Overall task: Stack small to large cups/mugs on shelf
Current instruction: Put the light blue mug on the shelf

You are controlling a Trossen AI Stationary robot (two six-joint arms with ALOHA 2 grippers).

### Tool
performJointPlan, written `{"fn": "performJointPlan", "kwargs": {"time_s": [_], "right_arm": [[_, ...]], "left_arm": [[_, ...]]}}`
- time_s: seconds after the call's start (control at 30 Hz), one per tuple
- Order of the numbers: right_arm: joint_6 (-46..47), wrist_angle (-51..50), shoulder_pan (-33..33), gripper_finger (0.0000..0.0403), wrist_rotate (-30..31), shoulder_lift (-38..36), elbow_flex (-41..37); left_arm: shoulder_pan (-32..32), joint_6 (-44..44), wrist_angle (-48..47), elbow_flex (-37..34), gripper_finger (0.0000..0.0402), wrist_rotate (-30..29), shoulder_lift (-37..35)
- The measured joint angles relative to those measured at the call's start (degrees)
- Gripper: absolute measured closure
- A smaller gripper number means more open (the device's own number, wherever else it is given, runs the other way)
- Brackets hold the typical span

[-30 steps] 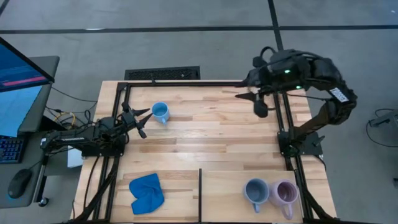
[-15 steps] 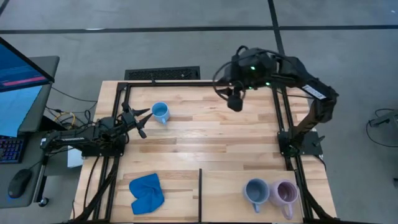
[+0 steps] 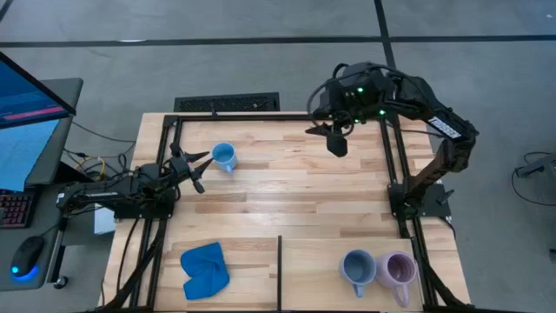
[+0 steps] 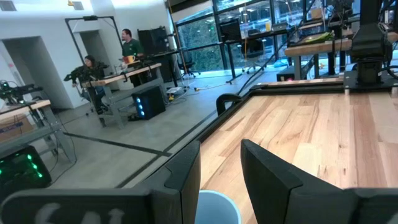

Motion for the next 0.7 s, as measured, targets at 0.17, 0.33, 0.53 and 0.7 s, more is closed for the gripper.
{"fn": "performJointPlan", "kwargs": {"time_s": [0.17,0.33,0.53,0.7], "right_arm": [[-0.3,7.5,0.0,0.0220,-1.0,-7.3,-12.8],[2.1,20.3,0.1,0.0220,-1.0,-20.4,-32.6],[5.2,34.1,2.1,0.0220,-1.0,-37.5,-54.6],[6.8,47.2,3.9,0.0220,0.9,-51.1,-72.1]], "left_arm": [[0.0,-0.2,0.0,0.0,0.0294,0.2,0.0],[0.0,-2.1,0.0,0.0,0.0294,0.2,0.0],[0.0,-2.2,0.0,0.0,0.0294,0.2,0.0],[0.0,-2.2,0.0,0.0,0.0294,0.2,0.0]]}}
